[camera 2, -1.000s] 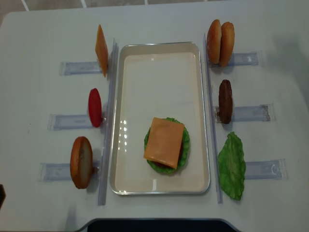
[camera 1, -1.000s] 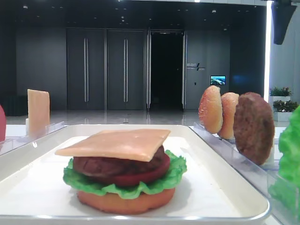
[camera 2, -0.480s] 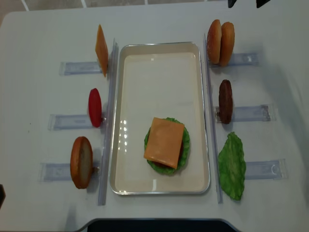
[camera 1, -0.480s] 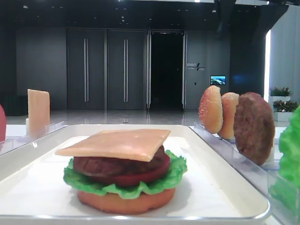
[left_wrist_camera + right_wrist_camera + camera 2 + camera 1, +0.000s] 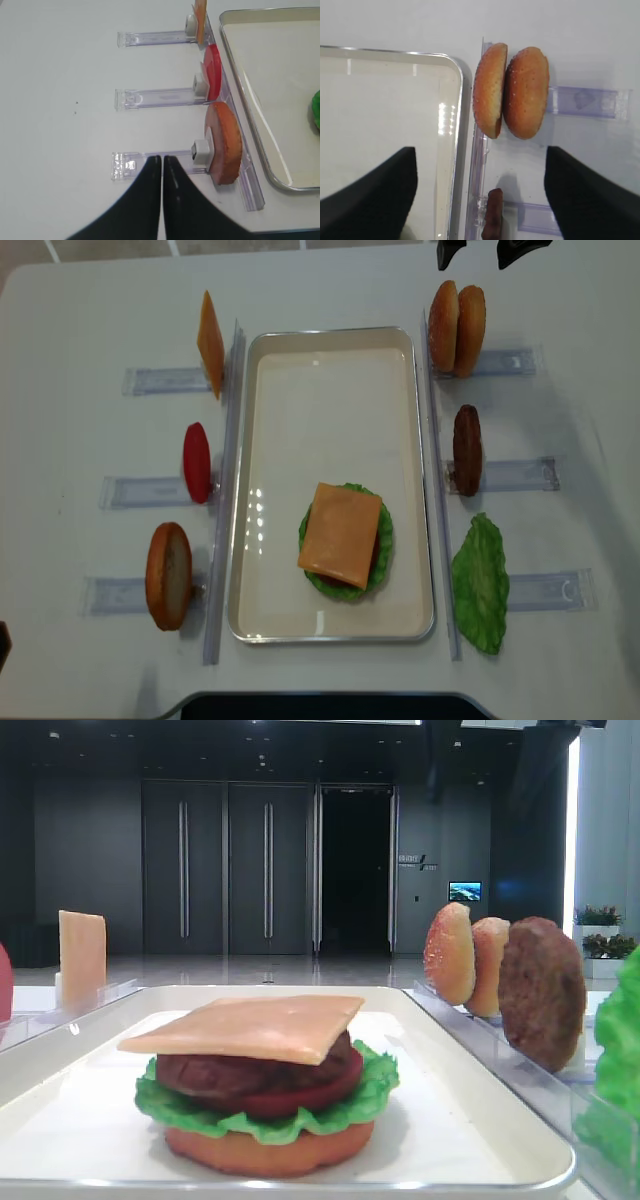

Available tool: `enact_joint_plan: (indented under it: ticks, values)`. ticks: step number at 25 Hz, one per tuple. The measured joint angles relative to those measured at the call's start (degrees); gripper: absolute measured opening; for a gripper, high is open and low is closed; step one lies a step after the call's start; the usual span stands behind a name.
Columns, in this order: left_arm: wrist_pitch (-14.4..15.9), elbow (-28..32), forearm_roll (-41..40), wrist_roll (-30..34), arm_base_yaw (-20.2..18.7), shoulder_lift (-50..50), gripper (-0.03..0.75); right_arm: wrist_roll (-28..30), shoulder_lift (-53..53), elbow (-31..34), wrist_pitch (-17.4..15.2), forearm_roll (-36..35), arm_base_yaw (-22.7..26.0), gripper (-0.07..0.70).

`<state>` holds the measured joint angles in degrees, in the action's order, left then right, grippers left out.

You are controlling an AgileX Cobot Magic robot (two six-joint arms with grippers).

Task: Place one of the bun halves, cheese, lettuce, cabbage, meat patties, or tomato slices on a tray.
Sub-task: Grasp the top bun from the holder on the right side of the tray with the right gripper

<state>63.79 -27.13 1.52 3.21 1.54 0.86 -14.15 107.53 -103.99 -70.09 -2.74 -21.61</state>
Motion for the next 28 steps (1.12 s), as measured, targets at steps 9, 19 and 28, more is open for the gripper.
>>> enact_joint_plan:
  ticks: [9, 19, 28]
  values:
    - [0.00, 0.00, 0.00, 0.00, 0.00, 0.00, 0.000, -0.51, 3.97, 0.00, 1.11, 0.14, -0.02, 0.531]
    - [0.00, 0.00, 0.00, 0.00, 0.00, 0.00, 0.000, -1.71, 5.50, -0.13, 9.02, -1.97, -0.06, 0.531]
    - [0.00, 0.00, 0.00, 0.00, 0.00, 0.00, 0.000, -1.85, 8.91, -0.19, 9.27, -1.97, -0.06, 0.531]
